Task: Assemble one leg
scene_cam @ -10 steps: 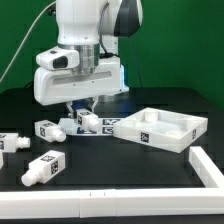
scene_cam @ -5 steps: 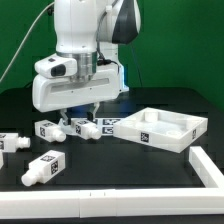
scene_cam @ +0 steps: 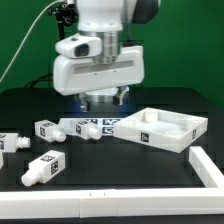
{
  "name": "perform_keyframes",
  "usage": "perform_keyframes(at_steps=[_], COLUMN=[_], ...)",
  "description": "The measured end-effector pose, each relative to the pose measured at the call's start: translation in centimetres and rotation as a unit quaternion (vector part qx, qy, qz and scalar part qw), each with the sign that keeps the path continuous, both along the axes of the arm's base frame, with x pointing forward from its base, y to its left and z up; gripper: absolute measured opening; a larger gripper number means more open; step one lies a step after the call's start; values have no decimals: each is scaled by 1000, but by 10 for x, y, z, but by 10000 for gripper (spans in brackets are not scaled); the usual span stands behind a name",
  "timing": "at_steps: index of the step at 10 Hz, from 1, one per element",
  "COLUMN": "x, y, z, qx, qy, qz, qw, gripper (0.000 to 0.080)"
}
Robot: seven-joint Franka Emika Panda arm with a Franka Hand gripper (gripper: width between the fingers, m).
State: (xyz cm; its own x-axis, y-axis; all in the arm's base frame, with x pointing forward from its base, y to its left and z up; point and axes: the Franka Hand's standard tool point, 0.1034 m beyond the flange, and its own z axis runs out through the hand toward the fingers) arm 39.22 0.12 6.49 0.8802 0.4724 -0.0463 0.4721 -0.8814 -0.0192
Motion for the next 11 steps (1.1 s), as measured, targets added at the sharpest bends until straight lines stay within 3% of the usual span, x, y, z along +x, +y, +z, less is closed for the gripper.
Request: perform_keyframes(at_steps=[2,3,4,8,9,11], x=[20,17,10,12,17,49], y=[57,71,61,61,58,60], z=[-16,-34,-45,-43,-45,-54], qx=[3,5,4,4,4,6], qy=[-21,-30,-23,-22,-22,-34], qz=[15,44,50,47,62,68], qw=[1000,999,998,999,998,997], gripper=[649,649,649,649,649,649])
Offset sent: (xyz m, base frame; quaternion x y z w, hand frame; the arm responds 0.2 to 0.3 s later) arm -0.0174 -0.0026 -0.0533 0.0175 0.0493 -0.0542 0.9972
